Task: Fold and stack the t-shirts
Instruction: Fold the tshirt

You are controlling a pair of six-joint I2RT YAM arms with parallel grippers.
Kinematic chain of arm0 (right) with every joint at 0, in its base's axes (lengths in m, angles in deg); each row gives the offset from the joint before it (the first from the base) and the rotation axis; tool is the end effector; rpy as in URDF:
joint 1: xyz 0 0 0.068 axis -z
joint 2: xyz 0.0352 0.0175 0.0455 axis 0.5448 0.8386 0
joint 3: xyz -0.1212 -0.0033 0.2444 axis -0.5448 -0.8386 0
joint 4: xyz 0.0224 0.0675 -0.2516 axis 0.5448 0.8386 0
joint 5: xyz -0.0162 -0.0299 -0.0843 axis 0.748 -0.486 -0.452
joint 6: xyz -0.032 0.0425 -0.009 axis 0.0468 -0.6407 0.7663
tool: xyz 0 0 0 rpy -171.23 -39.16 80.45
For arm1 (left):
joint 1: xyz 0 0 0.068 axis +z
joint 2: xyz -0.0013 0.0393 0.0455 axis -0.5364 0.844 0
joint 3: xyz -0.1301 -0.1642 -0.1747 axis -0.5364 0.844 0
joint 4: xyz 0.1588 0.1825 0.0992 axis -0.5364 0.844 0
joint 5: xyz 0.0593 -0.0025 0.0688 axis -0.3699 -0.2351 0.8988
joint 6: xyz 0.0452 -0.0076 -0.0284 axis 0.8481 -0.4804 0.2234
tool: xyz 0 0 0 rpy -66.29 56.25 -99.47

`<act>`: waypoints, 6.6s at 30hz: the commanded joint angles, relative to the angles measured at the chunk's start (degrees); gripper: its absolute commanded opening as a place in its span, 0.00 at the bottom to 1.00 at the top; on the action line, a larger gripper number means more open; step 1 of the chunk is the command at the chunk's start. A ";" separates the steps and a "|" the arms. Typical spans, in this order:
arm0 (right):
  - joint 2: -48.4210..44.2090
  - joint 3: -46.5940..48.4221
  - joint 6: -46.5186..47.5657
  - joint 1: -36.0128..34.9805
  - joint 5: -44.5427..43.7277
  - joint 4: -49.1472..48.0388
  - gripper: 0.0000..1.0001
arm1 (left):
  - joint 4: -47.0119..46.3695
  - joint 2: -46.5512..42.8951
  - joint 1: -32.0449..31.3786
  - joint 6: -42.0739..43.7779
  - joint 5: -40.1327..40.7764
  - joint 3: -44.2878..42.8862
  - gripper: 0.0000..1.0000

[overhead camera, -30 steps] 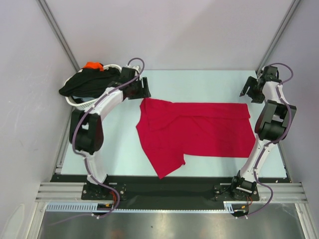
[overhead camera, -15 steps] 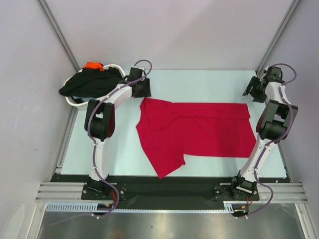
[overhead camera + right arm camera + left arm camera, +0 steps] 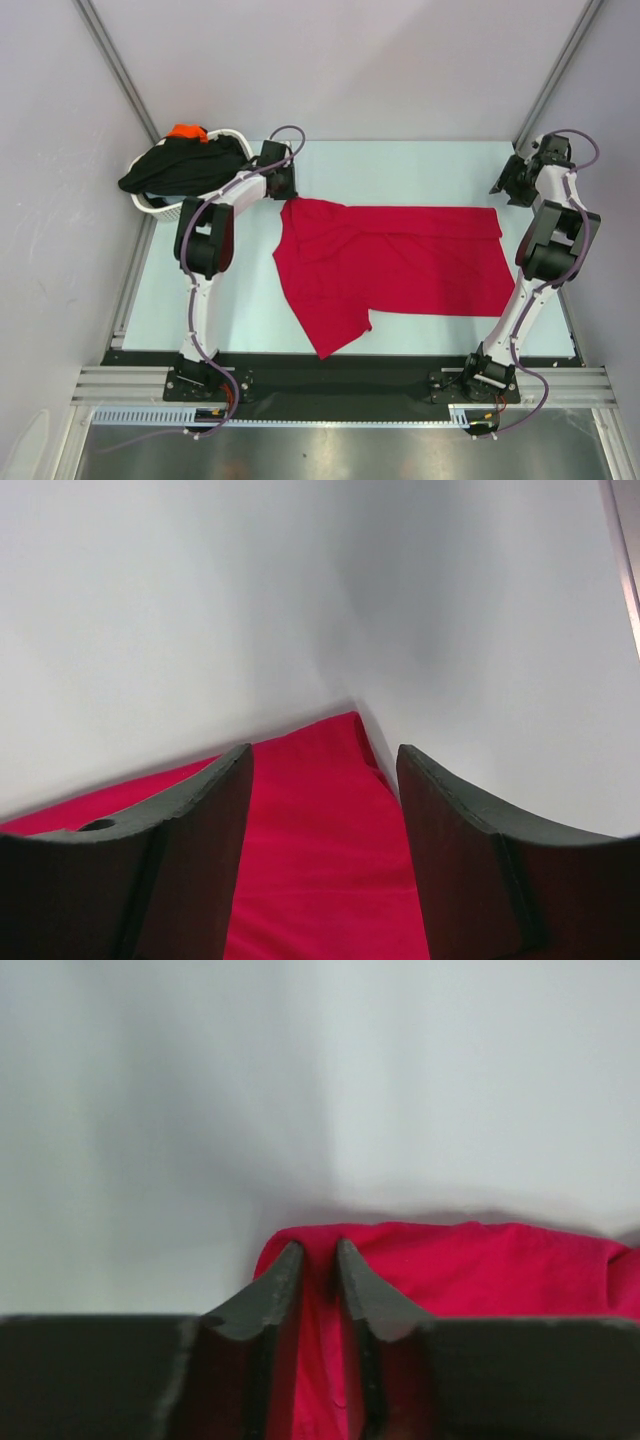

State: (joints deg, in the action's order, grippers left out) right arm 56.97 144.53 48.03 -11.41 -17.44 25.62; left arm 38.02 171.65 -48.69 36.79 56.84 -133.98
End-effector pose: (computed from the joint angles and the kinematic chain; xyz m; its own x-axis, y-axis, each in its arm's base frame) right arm 0.4525 -0.1704 0.2128 -0.7217 0.4289 -0.5433 0.3368 0.9033 0.2657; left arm 0.4848 -0.1430 0.1684 -0.7904 -0.0812 -0.6071 0.0735 0.9714 -0.2257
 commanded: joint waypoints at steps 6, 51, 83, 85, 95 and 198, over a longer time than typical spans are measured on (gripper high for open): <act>3.04 3.64 2.06 -1.30 -4.03 2.52 0.60 | -2.25 -0.66 2.19 0.64 -1.52 0.07 0.00; 13.59 12.69 -3.04 -3.50 -11.85 -1.26 0.00 | -1.20 4.26 5.18 -4.63 -0.99 -10.04 0.01; -26.56 -7.41 -11.92 -9.29 -23.37 23.63 0.81 | 3.73 -29.48 -5.27 -3.32 3.14 14.55 0.65; -28.94 -9.18 -12.27 -12.19 -22.05 21.78 0.83 | 4.43 -33.25 -8.60 -2.17 4.45 20.06 0.64; -38.85 -26.66 -12.26 -21.43 -16.08 14.32 1.00 | 3.72 -56.98 -15.65 -14.55 9.03 49.71 0.62; -8.21 -34.24 -58.23 -43.22 15.93 -43.44 0.18 | 5.13 -5.32 -11.00 6.18 0.94 0.95 0.00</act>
State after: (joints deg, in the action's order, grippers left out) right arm 47.57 108.33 -7.75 -53.98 -0.15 -13.41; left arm 41.62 164.70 -60.34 40.51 56.31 -129.28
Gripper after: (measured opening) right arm 0.210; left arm 0.012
